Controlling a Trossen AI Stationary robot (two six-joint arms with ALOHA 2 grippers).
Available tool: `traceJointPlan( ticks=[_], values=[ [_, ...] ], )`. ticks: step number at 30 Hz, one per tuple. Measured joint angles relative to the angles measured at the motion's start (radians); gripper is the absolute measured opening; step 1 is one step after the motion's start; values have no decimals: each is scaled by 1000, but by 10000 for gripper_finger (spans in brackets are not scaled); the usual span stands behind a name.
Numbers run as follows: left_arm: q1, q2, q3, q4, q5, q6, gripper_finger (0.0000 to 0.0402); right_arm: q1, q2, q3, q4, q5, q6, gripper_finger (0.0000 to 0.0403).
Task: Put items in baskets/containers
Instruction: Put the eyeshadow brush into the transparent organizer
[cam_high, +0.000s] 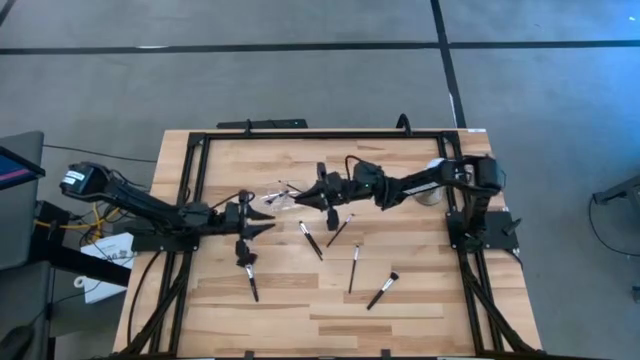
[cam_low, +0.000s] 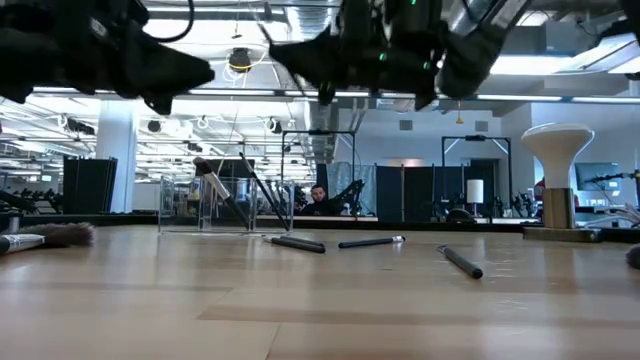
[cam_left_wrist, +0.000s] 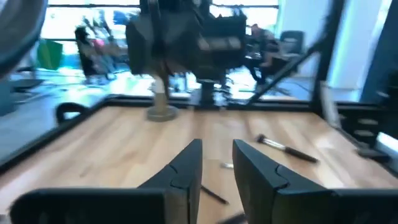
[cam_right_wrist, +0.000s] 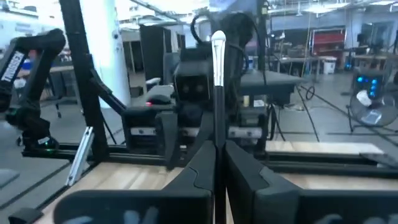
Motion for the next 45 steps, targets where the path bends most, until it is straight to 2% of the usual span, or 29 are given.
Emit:
traceJointPlan(
  ticks=[4, 11, 13, 19, 23, 28, 33, 43, 45],
  values=[
    [47, 6, 3, 5, 0, 8, 86, -18, 101, 39, 39, 0, 54, 10],
    [112, 13, 9, 14, 20, 49, 100, -20, 218, 171, 37, -123, 129, 9],
    [128, 16, 9, 14, 47, 48, 112, -19, 221, 190, 19, -154, 136, 9],
    [144, 16, 9, 77, 69, 45, 146, -11, 223, 207, -7, -150, 117, 11],
    [144, 16, 9, 142, 127, 50, 151, -12, 222, 207, -22, -148, 117, 11],
    [155, 16, 9, 157, 112, 50, 150, -13, 222, 207, -26, -147, 115, 12],
    [177, 16, 9, 170, 110, 51, 129, -13, 222, 207, -26, -147, 110, 12],
    [183, 16, 9, 183, 136, 47, 26, -13, 222, 207, -27, -147, 109, 13],
    [183, 16, 9, 183, 136, 45, 15, -13, 222, 207, -27, -147, 109, 15]
  ],
)
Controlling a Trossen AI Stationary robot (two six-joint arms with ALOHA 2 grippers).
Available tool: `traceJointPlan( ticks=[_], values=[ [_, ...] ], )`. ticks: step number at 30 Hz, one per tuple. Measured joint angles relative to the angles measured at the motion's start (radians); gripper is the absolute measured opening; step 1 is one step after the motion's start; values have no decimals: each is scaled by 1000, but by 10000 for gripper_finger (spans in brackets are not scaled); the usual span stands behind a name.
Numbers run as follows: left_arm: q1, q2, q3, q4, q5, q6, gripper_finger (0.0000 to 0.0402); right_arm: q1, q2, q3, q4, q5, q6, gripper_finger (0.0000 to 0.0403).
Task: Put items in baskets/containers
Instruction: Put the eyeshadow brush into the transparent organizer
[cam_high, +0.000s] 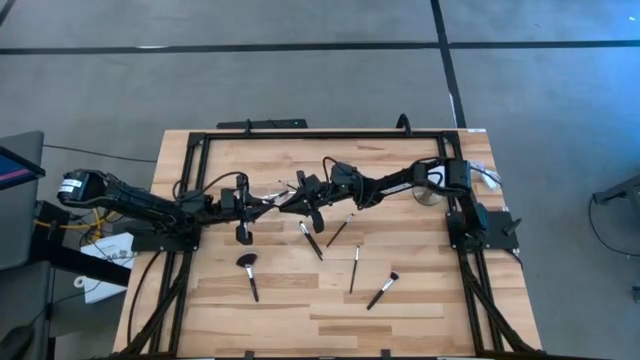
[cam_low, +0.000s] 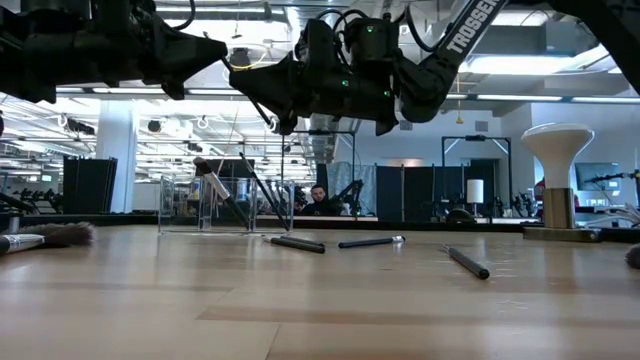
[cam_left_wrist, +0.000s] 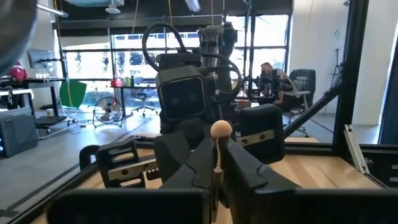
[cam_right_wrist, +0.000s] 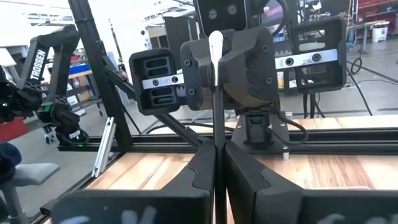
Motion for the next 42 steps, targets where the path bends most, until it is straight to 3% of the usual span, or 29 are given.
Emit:
traceJointPlan(
  ticks=[16, 22, 26, 29, 33, 42],
  values=[
    [1, -1, 0, -18, -58, 23, 24, -59, -23, 0, -62, -18, 80, 87],
    [0, -18, 0, -68, -121, 33, 15, -104, -114, 0, -331, -42, 9, 107],
    [-2, -73, 0, -125, -212, 52, 22, -116, -187, 0, -574, 54, -115, 121],
    [-2, -124, 5, -195, -274, 59, 18, -111, -226, -1, -654, 137, -157, 130],
    [-2, -188, 54, -334, -305, 60, 15, -100, -255, 0, -676, 154, -157, 138],
    [-2, -278, 267, -862, -451, 28, 17, -71, -256, -1, -687, 154, -158, 141]
  ],
)
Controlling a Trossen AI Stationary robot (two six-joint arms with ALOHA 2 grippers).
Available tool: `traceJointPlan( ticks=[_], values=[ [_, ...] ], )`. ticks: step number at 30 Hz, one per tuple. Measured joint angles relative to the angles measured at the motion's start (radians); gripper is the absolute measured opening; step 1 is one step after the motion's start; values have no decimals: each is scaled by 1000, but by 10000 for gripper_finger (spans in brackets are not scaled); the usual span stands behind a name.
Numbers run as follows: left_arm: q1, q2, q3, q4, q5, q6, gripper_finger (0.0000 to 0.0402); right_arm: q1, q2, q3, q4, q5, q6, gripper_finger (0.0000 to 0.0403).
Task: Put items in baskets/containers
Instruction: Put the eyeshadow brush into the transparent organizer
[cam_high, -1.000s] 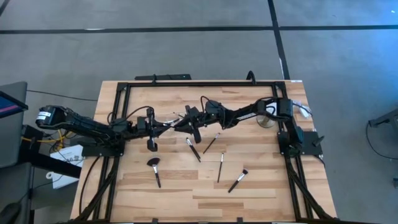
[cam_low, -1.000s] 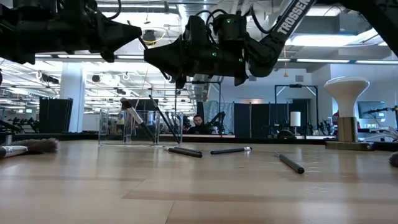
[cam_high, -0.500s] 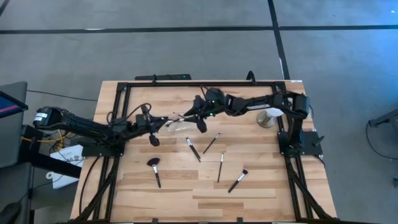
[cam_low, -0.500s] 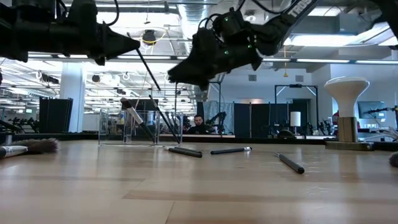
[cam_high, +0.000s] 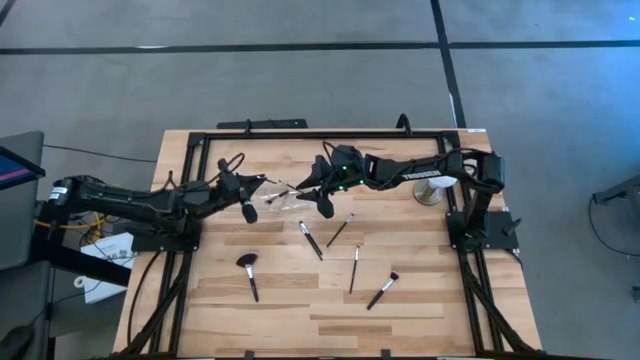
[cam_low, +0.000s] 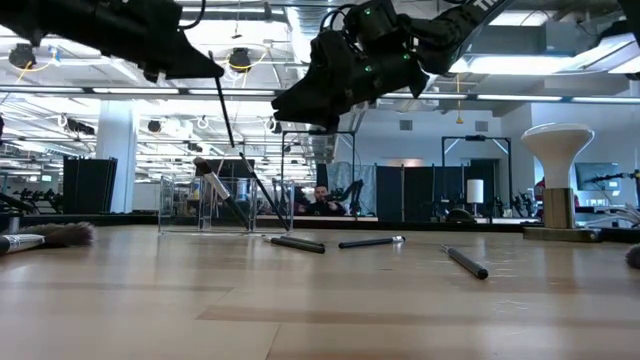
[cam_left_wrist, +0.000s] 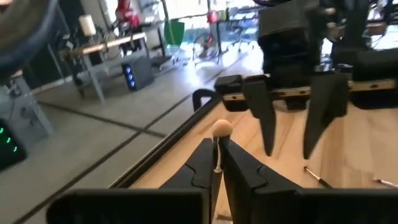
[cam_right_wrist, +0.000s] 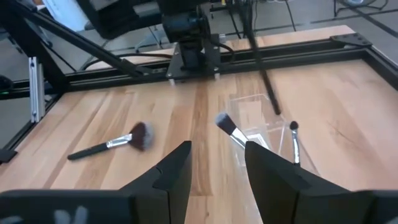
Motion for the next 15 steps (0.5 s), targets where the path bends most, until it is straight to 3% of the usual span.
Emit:
traceJointPlan(
  ticks=[7, 15],
  values=[
    [-1, -25, 35, -170, -43, -46, 17, 1, 0, 0, 0, 0, 0, 141],
    [0, -35, 33, -339, -48, -204, 18, 1, 1, 0, -18, 2, 0, 139]
  ],
)
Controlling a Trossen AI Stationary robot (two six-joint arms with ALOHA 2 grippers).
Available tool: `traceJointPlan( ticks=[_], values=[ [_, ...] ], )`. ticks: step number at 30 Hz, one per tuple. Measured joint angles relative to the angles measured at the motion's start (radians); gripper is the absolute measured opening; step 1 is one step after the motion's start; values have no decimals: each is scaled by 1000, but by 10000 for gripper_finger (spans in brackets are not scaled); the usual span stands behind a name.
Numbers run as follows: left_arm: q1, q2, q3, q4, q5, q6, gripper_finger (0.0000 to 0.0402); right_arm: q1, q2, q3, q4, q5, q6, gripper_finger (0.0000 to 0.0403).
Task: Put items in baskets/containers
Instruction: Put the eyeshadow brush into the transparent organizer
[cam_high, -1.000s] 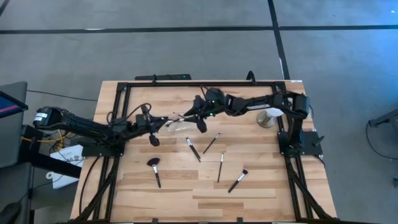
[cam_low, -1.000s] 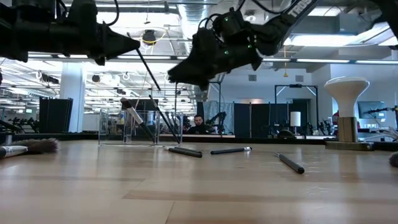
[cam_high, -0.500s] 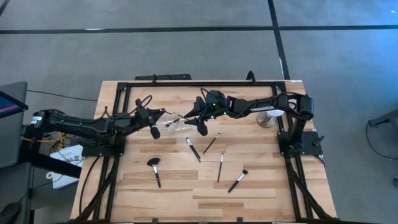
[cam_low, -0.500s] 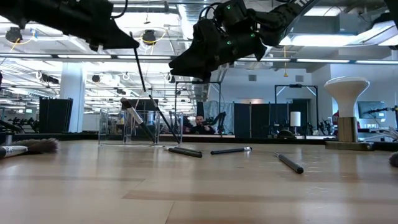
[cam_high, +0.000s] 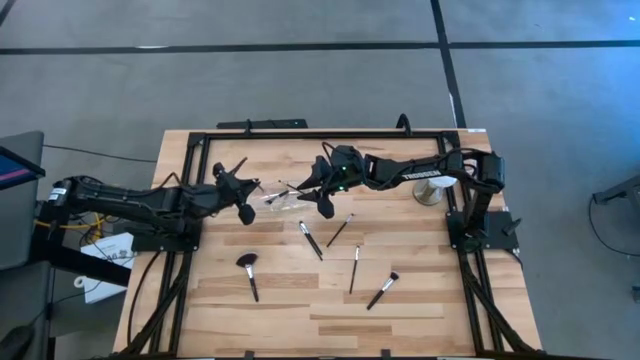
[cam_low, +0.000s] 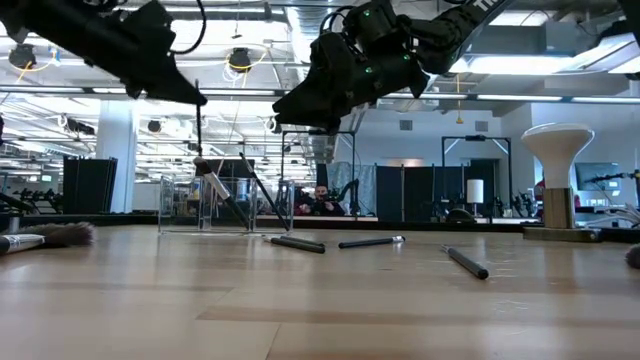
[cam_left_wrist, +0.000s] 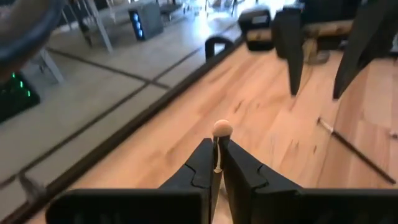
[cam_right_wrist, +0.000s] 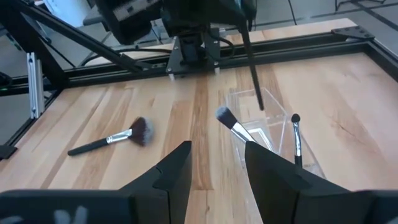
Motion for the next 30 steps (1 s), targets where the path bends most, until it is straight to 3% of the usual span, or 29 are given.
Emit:
traceJointPlan(
  ticks=[6, 16, 30],
  values=[
    [0, 53, -2, -62, 60, -158, 19, 0, 0, 0, 0, 0, 0, 141],
    [0, 157, -81, -10, 64, -251, 23, 0, 1, 0, -4, -1, 0, 140],
    [0, 139, -85, 10, 76, -245, 100, 27, 1, 0, -8, -1, 0, 166]
  ],
)
